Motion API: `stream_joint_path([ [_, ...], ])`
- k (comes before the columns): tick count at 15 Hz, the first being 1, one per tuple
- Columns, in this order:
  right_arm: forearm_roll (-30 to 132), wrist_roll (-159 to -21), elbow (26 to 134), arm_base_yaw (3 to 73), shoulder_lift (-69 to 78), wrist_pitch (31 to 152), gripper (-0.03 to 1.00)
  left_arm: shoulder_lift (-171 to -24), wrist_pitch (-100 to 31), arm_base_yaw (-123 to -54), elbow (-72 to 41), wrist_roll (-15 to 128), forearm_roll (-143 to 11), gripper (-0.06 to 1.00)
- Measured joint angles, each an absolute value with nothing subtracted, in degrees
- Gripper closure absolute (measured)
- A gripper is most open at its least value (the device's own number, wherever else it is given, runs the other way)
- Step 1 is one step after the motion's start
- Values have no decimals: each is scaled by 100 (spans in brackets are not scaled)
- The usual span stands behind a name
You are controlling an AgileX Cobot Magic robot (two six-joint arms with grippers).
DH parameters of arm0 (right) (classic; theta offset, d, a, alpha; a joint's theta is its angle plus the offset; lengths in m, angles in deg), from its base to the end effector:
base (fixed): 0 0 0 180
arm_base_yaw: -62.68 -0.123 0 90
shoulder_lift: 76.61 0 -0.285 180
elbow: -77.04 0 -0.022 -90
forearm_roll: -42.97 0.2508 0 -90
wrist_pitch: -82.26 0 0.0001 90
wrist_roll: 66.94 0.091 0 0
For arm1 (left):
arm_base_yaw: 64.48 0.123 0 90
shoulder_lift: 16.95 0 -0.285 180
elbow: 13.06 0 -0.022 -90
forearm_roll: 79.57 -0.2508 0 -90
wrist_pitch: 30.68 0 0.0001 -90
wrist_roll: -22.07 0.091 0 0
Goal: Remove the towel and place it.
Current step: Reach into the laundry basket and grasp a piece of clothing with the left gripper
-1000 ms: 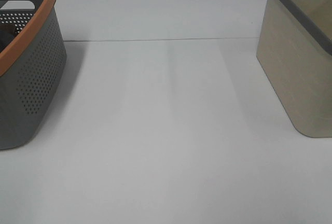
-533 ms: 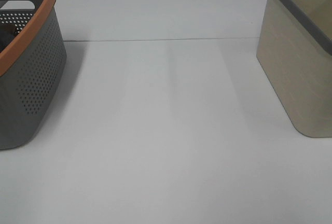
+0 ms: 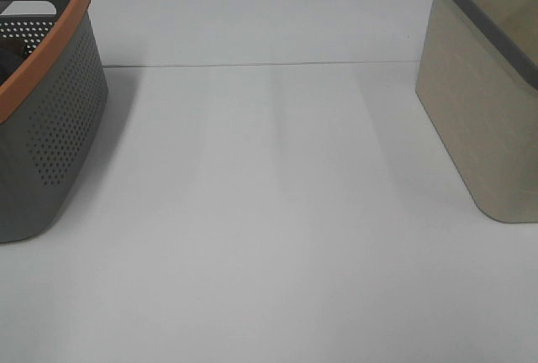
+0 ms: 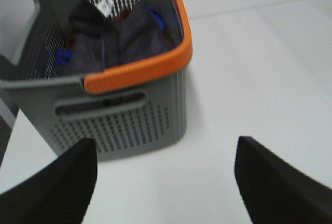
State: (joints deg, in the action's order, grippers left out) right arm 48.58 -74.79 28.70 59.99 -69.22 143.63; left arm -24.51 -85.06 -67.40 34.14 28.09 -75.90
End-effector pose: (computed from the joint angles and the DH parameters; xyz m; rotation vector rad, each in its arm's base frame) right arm -0.0074 0.0075 0.2778 -0.1932 2.0313 0.0608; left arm -0.0048 -0.0045 0.2934 0.1481 1.8978 -0.0382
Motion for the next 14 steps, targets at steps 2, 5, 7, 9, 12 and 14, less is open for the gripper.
stream_joint_path([
  [2, 4858, -7479, 2870, 5999, -6922, 14363, 30, -2715, -7589, -6740, 3385, 2654, -7693, 24],
  [5, 4858, -7479, 2870, 5999, -6922, 14363, 30, -3431, -6426, -6740, 3368, 2207, -7957, 24],
  [7, 4858, -7479, 2870, 5999, -6922, 14363, 30, -4216, -5658, -6740, 3368, 1841, -8243, 24],
  [9, 4858, -7479, 2870, 5999, -6922, 14363, 30, -5133, -5194, -6740, 3167, 1371, -8398, 24],
  [12, 4858, -7479, 2870, 5999, -6922, 14363, 30, -6645, -5165, -6740, 2434, 861, -8748, 24],
  [14, 4858, -7479, 2870, 5999, -6922, 14363, 30, -7631, -5223, -6740, 1872, 546, -8902, 24],
])
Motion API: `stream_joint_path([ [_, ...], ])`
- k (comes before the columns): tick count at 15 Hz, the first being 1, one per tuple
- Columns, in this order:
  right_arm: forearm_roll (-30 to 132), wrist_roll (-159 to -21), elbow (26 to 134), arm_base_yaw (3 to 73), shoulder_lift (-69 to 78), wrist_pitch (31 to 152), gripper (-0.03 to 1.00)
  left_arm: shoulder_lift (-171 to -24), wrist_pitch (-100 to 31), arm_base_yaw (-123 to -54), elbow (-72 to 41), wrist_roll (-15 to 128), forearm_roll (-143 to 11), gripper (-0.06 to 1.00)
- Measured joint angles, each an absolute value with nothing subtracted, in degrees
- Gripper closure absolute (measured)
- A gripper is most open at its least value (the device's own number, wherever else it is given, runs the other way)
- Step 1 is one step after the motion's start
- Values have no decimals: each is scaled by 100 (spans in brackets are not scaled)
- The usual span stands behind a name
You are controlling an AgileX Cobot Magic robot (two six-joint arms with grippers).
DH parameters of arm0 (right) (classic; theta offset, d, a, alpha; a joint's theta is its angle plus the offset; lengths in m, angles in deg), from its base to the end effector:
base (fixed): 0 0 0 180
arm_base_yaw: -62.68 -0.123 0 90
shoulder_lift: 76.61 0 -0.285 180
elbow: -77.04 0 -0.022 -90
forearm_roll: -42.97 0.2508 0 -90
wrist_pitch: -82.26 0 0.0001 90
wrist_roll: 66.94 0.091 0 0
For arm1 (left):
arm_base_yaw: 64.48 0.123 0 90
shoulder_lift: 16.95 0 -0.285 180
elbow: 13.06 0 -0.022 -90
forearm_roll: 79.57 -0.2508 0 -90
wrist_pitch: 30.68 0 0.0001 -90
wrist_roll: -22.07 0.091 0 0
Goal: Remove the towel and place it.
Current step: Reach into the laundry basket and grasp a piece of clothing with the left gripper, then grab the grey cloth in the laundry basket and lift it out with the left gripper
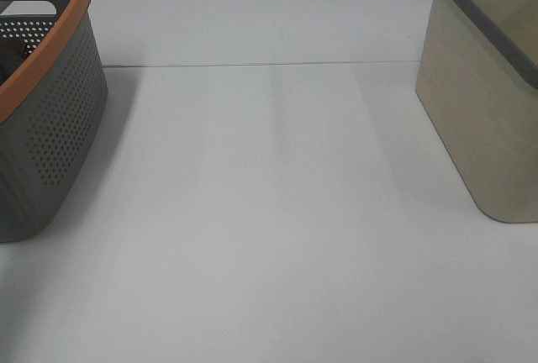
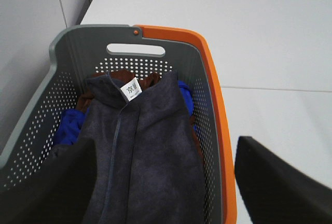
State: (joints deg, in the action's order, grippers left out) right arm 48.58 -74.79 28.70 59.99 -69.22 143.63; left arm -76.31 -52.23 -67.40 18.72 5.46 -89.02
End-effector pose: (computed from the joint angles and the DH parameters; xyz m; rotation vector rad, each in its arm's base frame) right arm -0.0074 0.0075 0.2778 -0.1932 2.0313 0.0608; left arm 0.1899 -0.0042 0.3505 -0.1233 1.9581 -0.0638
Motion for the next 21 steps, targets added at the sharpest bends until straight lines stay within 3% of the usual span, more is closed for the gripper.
stream_joint_path([
  [3, 4858, -7479, 2870, 5999, -6922, 14363, 30, -9378, -5578, -6740, 801, 460, -8937, 24],
  [9, 4858, -7479, 2870, 5999, -6922, 14363, 30, -10925, -6369, -5984, -626, 24, -8879, 24],
  [21, 4858, -7479, 2870, 5999, -6922, 14363, 30, -13945, -8397, -5880, -3966, 110, -8719, 24],
])
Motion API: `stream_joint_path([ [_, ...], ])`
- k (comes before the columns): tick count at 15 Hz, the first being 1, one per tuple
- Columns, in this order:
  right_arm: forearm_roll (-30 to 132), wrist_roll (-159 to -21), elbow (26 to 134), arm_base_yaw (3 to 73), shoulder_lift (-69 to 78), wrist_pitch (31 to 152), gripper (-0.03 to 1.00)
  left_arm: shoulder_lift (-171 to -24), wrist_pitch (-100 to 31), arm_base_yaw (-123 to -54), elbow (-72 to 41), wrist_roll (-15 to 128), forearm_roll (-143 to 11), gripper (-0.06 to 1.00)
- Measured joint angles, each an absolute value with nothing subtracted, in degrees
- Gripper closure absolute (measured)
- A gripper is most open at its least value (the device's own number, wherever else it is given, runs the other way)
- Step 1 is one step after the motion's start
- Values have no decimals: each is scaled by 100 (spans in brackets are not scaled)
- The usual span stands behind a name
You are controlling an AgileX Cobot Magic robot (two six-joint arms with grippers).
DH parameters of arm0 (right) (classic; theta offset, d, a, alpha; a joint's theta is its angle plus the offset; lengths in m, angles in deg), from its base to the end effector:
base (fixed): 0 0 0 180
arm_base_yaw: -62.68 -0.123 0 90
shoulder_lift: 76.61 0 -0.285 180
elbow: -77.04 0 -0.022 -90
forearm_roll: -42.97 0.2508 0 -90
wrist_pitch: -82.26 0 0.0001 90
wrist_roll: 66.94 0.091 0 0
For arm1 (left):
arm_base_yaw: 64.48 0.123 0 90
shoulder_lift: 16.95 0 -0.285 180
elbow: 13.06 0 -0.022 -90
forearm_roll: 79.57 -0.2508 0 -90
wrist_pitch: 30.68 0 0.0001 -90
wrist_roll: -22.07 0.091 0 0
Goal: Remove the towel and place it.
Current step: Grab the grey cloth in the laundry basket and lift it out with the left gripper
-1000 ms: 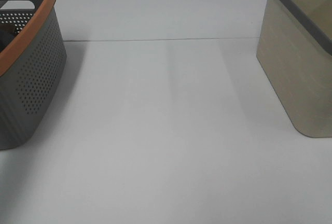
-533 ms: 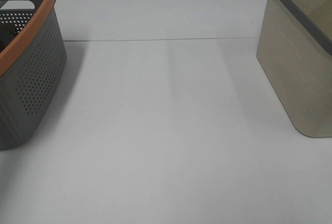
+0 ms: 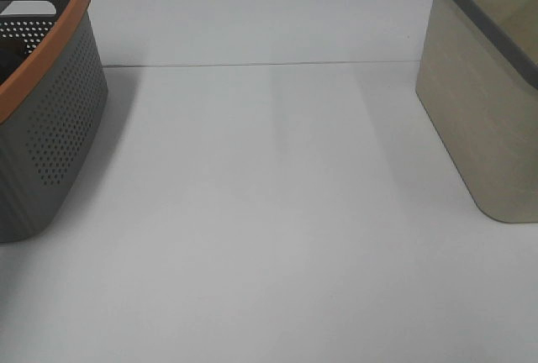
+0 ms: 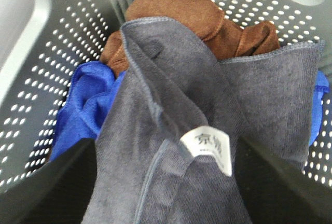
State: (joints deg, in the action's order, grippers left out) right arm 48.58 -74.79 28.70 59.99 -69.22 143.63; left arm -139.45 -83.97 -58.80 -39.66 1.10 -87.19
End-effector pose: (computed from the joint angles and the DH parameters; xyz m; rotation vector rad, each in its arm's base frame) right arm -0.0074 0.0075 0.2778 -0.1932 2.0313 0.0608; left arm 0.4483 0.0543 0.2819 -0.5339 2.5363 0.0703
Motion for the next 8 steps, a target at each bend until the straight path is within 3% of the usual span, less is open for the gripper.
stream_joint_path([
  [4, 4858, -7479, 2870, 5999, -6922, 14363, 30, -14363, -8477, -5880, -4338, 162, -8656, 24],
  [8, 4858, -7479, 2870, 5999, -6922, 14363, 30, -14861, -8489, -5880, -4682, 202, -8656, 31],
])
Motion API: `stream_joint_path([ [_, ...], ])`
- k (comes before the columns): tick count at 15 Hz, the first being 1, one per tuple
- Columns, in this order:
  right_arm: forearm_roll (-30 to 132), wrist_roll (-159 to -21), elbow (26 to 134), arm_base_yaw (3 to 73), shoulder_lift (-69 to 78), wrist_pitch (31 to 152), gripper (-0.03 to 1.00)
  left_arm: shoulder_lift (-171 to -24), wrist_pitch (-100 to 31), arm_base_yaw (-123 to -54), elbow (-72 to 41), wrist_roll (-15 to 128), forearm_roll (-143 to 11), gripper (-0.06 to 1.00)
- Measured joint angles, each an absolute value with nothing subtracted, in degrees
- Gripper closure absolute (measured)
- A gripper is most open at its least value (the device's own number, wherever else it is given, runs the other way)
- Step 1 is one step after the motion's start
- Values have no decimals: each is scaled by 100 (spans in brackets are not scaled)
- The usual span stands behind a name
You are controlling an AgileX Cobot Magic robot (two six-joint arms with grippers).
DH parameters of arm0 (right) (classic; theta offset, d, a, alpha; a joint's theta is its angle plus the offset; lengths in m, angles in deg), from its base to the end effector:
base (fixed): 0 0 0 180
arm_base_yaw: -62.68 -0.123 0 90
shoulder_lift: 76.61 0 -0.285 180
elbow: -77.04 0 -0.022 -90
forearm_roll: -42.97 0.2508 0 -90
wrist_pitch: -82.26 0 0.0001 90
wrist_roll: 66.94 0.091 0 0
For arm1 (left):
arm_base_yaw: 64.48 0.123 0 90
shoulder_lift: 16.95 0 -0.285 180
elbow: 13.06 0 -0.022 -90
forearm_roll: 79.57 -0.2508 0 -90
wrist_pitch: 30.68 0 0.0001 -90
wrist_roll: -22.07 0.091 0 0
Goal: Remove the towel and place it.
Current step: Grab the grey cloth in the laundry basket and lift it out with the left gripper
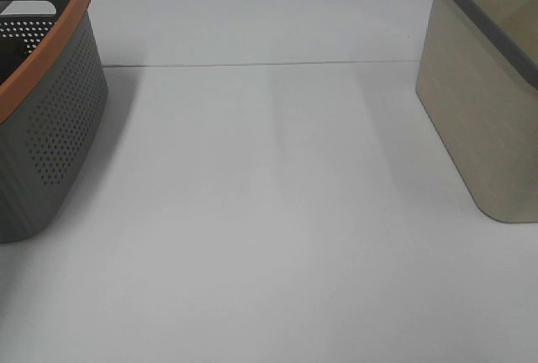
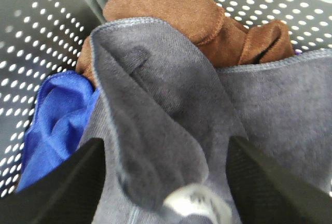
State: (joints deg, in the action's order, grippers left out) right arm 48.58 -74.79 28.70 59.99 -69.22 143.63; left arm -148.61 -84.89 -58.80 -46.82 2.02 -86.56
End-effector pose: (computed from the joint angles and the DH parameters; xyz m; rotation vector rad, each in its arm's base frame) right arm -0.0074 0.0075 0.2778 -0.1932 2.0313 0.0608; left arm 0.4802 0.0568 0.2433 -0.5282 2.5908 0.0711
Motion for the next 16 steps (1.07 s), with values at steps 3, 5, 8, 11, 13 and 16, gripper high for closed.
stream_joint_path([
  [3, 4858, -7479, 2870, 5999, -6922, 14363, 30, -15091, -8483, -5880, -4808, 202, -8656, 42],
  [5, 4858, -7479, 2870, 5999, -6922, 14363, 30, -15154, -8483, -5880, -4814, 214, -8656, 68],
  [8, 4858, -7479, 2870, 5999, -6922, 14363, 30, -15194, -8483, -5880, -4814, 649, -8667, 94],
  [11, 4858, -7479, 2870, 5999, -6922, 14363, 30, -15033, -8523, -5880, -4825, 746, -8673, 94],
  [13, 4858, -7479, 2870, 5999, -6922, 14363, 30, -14707, -8637, -5880, -4825, 764, -8673, 94],
  [16, 4858, -7479, 2870, 5999, -6922, 14363, 30, -14025, -8804, -5886, -4825, 764, -8558, 94],
])
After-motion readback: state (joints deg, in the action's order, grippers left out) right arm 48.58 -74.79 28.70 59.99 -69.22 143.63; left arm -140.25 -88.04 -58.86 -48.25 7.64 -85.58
